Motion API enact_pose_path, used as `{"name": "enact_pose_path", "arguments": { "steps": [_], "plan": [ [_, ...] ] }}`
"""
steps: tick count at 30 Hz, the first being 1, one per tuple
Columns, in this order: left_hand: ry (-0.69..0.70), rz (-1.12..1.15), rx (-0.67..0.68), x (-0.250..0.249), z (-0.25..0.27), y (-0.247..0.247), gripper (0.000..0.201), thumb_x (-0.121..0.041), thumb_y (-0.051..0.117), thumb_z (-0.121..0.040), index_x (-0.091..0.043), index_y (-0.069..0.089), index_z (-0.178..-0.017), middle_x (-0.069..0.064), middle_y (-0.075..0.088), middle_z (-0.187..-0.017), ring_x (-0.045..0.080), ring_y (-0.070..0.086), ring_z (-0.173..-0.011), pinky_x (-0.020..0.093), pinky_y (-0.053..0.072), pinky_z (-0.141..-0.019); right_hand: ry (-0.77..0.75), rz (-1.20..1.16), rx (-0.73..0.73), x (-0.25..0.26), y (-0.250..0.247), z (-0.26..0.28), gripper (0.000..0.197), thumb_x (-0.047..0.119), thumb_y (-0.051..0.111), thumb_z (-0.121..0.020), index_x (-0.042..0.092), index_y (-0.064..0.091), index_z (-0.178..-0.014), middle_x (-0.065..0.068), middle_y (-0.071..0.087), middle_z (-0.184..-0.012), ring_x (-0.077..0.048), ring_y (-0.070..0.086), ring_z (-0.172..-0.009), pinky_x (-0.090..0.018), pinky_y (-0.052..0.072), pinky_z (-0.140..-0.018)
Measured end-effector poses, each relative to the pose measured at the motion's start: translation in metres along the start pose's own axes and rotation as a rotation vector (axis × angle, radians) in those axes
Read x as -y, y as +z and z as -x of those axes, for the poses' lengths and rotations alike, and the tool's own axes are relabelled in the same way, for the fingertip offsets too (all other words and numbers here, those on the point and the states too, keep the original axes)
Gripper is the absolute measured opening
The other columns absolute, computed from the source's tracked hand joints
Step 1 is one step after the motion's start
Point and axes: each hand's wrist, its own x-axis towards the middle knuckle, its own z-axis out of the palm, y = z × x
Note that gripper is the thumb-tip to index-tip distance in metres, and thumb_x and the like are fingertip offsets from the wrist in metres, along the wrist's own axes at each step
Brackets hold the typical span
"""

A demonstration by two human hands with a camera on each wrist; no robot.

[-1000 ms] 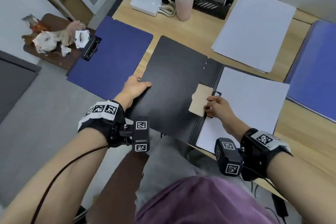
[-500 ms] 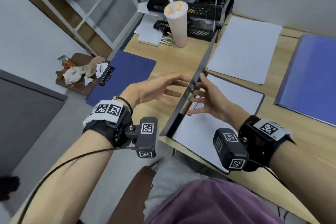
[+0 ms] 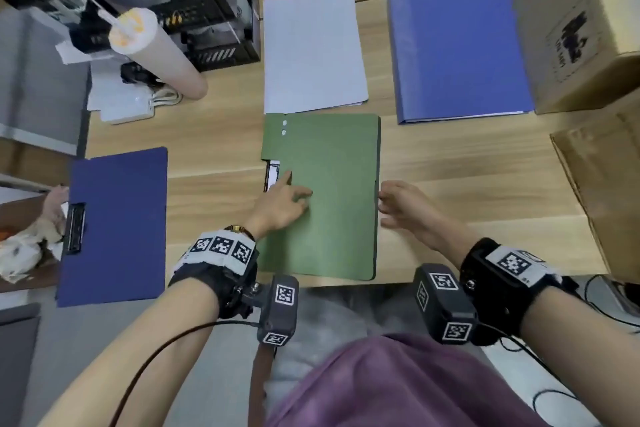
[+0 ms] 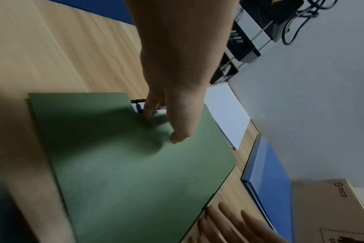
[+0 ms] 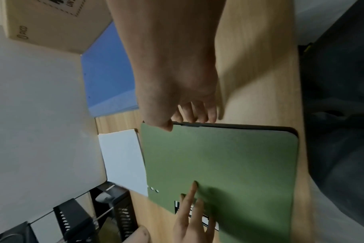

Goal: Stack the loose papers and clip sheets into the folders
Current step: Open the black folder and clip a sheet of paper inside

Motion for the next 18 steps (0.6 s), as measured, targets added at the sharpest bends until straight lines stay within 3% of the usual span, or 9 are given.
{"name": "enact_pose_path", "arguments": {
  "steps": [2, 4, 6, 7, 10, 12, 15, 18],
  "plan": [
    [0.013, 0.006, 0.003, 0.003, 0.001, 0.003, 0.042, -0.023, 0.047, -0.095, -0.03, 0.054, -0.136, 0.01, 0.014, -0.162, 0.027, 0.028, -0.144, 0.035, 0.028, -0.115, -0.022, 0.012, -0.083, -0.008, 0.005, -0.004, 0.01, 0.016, 0.048, -0.094, 0.024, 0.052, -0.093, 0.003, 0.048, -0.079, -0.01, 0.041, -0.064, -0.026, 0.034, -0.058],
    [0.053, 0.078, -0.078, 0.009, 0.003, 0.003, 0.04, -0.019, 0.047, -0.094, -0.026, 0.058, -0.131, 0.007, 0.032, -0.155, 0.024, 0.038, -0.139, 0.033, 0.033, -0.111, -0.081, 0.077, -0.122, -0.011, 0.017, -0.005, 0.021, 0.016, 0.047, -0.097, 0.019, 0.052, -0.117, 0.001, 0.058, -0.099, -0.013, 0.052, -0.081, -0.031, 0.042, -0.069],
    [0.049, 0.179, -0.2, 0.022, 0.005, 0.0, 0.037, -0.014, 0.047, -0.091, -0.024, 0.062, -0.124, 0.006, 0.052, -0.138, 0.025, 0.049, -0.126, 0.032, 0.04, -0.102, -0.116, 0.156, -0.137, -0.011, 0.029, -0.002, 0.027, 0.015, 0.045, -0.099, 0.019, 0.045, -0.126, 0.007, 0.054, -0.107, -0.011, 0.052, -0.095, -0.031, 0.043, -0.081],
    [0.015, 0.224, -0.256, 0.034, 0.006, -0.001, 0.037, -0.014, 0.047, -0.09, -0.024, 0.062, -0.122, 0.007, 0.053, -0.133, 0.027, 0.051, -0.122, 0.034, 0.042, -0.1, -0.124, 0.175, -0.146, -0.012, 0.034, 0.0, 0.029, 0.015, 0.045, -0.099, 0.019, 0.045, -0.129, 0.008, 0.053, -0.11, -0.01, 0.051, -0.097, -0.028, 0.041, -0.082],
    [-0.122, 0.219, -0.27, 0.07, 0.015, 0.008, 0.048, -0.019, 0.049, -0.086, -0.022, 0.051, -0.134, 0.012, 0.047, -0.132, 0.032, 0.041, -0.127, 0.041, 0.039, -0.104, -0.104, 0.154, -0.182, -0.021, 0.043, 0.005, 0.029, 0.015, 0.049, -0.098, 0.014, 0.051, -0.126, 0.002, 0.058, -0.114, -0.008, 0.056, -0.091, -0.026, 0.044, -0.079],
    [-0.132, 0.275, -0.261, 0.087, 0.025, 0.017, 0.052, -0.017, 0.051, -0.086, -0.019, 0.048, -0.138, 0.012, 0.048, -0.133, 0.032, 0.042, -0.125, 0.041, 0.037, -0.106, -0.047, 0.106, -0.187, -0.03, 0.05, 0.01, 0.024, 0.015, 0.051, -0.096, 0.017, 0.054, -0.12, 0.0, 0.061, -0.11, -0.013, 0.057, -0.092, -0.032, 0.043, -0.085],
    [-0.099, 0.516, -0.357, 0.095, 0.028, 0.024, 0.043, -0.013, 0.057, -0.086, -0.015, 0.057, -0.128, 0.007, 0.065, -0.113, 0.027, 0.059, -0.104, 0.036, 0.045, -0.095, -0.009, 0.044, -0.218, -0.039, 0.06, 0.015, 0.023, 0.009, 0.05, -0.096, 0.018, 0.055, -0.116, -0.002, 0.063, -0.104, -0.018, 0.058, -0.095, -0.036, 0.045, -0.086],
    [-0.16, 0.857, -0.256, 0.102, 0.028, 0.021, 0.043, -0.016, 0.064, -0.084, -0.014, 0.058, -0.126, -0.001, 0.066, -0.115, 0.016, 0.061, -0.099, 0.025, 0.05, -0.085, -0.001, 0.034, -0.266, -0.043, 0.068, 0.015, 0.026, 0.007, 0.05, -0.095, 0.014, 0.054, -0.119, -0.004, 0.063, -0.099, -0.017, 0.057, -0.087, -0.033, 0.051, -0.081]
  ]
}}
